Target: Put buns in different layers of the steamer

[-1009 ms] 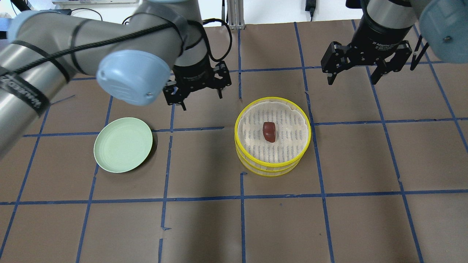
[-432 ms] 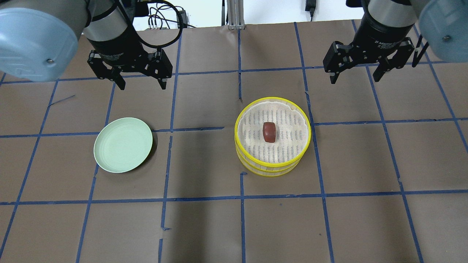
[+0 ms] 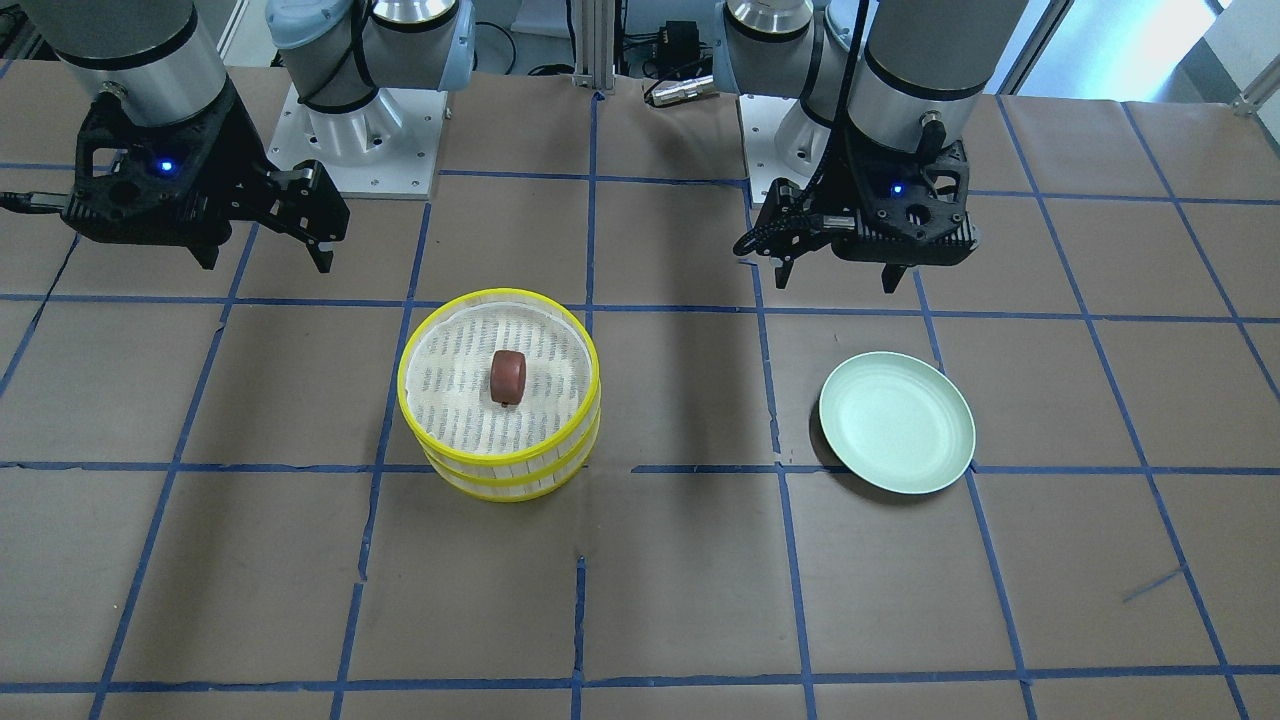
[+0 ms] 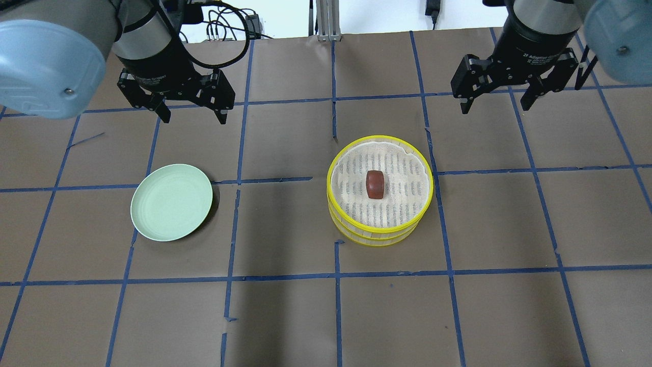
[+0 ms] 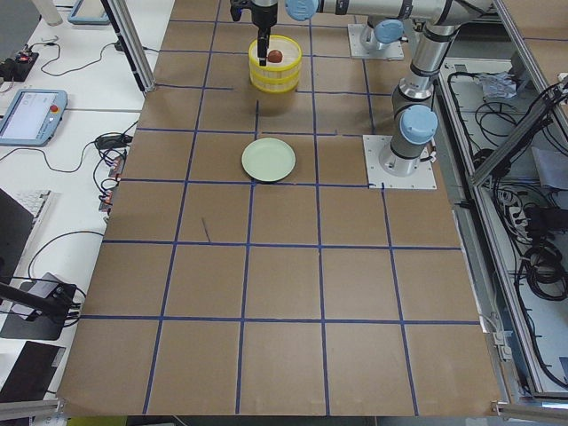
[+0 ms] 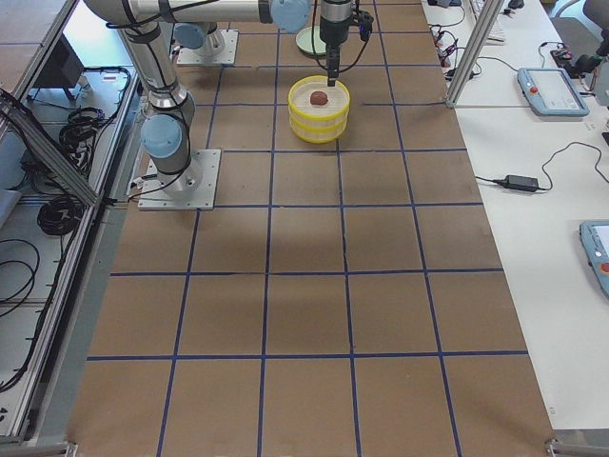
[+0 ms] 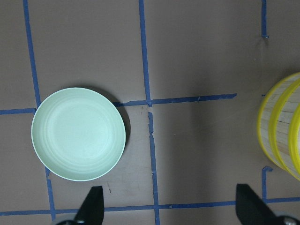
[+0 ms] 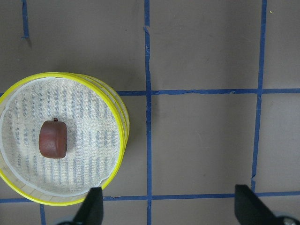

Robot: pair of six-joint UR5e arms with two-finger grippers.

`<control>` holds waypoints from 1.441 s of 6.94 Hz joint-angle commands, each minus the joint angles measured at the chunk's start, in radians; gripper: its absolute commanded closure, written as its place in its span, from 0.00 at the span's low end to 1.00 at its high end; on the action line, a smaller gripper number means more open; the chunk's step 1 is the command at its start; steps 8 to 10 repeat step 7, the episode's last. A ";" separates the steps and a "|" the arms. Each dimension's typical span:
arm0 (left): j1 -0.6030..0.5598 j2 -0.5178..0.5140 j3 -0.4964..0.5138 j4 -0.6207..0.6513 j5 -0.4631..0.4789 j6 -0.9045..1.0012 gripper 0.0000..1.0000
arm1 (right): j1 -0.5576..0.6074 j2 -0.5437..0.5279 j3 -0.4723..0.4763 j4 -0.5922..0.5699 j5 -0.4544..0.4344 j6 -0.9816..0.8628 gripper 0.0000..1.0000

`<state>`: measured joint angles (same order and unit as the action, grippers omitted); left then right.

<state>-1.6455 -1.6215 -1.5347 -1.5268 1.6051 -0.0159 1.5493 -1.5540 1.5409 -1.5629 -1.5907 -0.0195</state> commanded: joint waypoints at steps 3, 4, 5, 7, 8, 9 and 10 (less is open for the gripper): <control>-0.007 0.000 0.001 -0.007 0.001 -0.006 0.00 | 0.006 0.000 0.005 -0.011 0.000 0.010 0.00; -0.007 -0.001 0.001 -0.007 -0.001 -0.009 0.00 | 0.006 0.000 0.005 -0.013 0.000 0.009 0.00; -0.007 0.000 -0.001 -0.009 -0.001 -0.009 0.00 | 0.006 0.000 0.005 -0.013 0.000 0.010 0.00; -0.007 -0.003 -0.001 -0.009 -0.002 -0.013 0.00 | 0.008 0.003 0.008 -0.014 0.000 0.010 0.00; -0.007 -0.003 -0.001 -0.009 -0.002 -0.013 0.00 | 0.008 0.003 0.008 -0.014 0.000 0.010 0.00; -0.007 -0.003 -0.001 -0.009 -0.002 -0.013 0.00 | 0.008 0.003 0.008 -0.014 0.000 0.010 0.00; -0.007 -0.003 -0.001 -0.009 -0.002 -0.013 0.00 | 0.008 0.003 0.008 -0.014 0.000 0.010 0.00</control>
